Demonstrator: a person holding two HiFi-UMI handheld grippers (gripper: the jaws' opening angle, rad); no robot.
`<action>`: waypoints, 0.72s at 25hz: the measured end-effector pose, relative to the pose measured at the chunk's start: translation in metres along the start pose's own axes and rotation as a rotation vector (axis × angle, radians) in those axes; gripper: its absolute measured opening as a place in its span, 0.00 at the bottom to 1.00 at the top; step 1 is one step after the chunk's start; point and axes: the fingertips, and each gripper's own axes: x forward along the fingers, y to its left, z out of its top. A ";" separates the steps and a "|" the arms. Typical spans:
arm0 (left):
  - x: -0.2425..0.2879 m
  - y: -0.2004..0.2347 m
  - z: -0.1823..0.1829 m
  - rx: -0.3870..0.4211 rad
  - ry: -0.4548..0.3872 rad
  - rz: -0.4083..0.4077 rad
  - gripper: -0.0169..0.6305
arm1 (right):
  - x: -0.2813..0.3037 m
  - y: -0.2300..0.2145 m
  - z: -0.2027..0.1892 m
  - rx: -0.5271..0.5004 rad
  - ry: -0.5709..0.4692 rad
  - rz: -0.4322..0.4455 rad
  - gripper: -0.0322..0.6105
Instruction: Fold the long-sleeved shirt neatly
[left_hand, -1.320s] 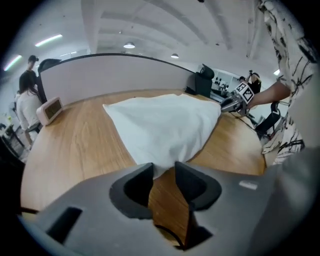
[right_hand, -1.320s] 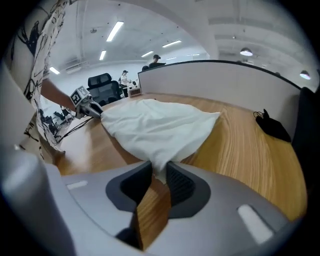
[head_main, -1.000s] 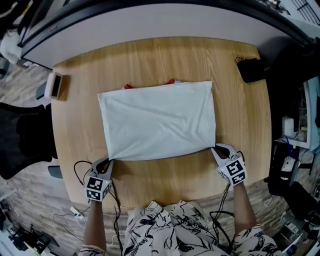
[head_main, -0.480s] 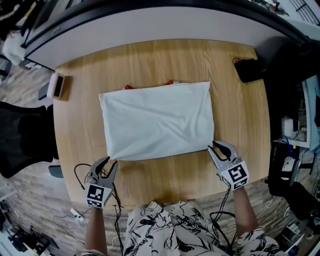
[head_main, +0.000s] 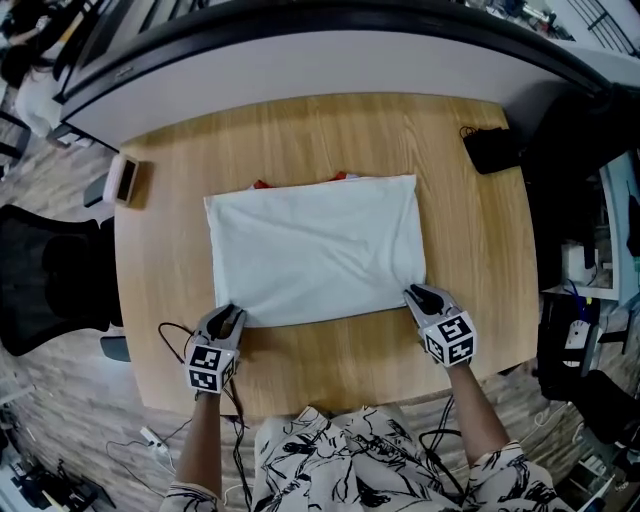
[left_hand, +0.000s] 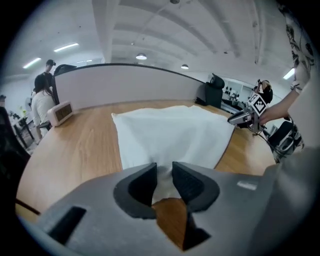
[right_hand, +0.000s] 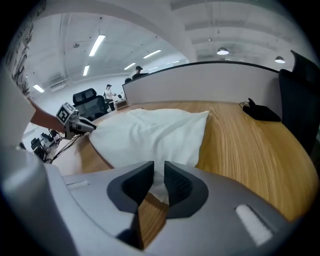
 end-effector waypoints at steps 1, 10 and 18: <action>-0.010 0.001 0.010 -0.006 -0.047 0.000 0.18 | -0.008 -0.001 0.012 0.019 -0.041 -0.001 0.18; -0.181 -0.027 0.098 0.007 -0.535 0.060 0.03 | -0.176 0.062 0.137 0.064 -0.587 -0.030 0.07; -0.327 -0.045 0.123 -0.061 -0.741 0.203 0.03 | -0.313 0.134 0.152 0.039 -0.775 -0.211 0.07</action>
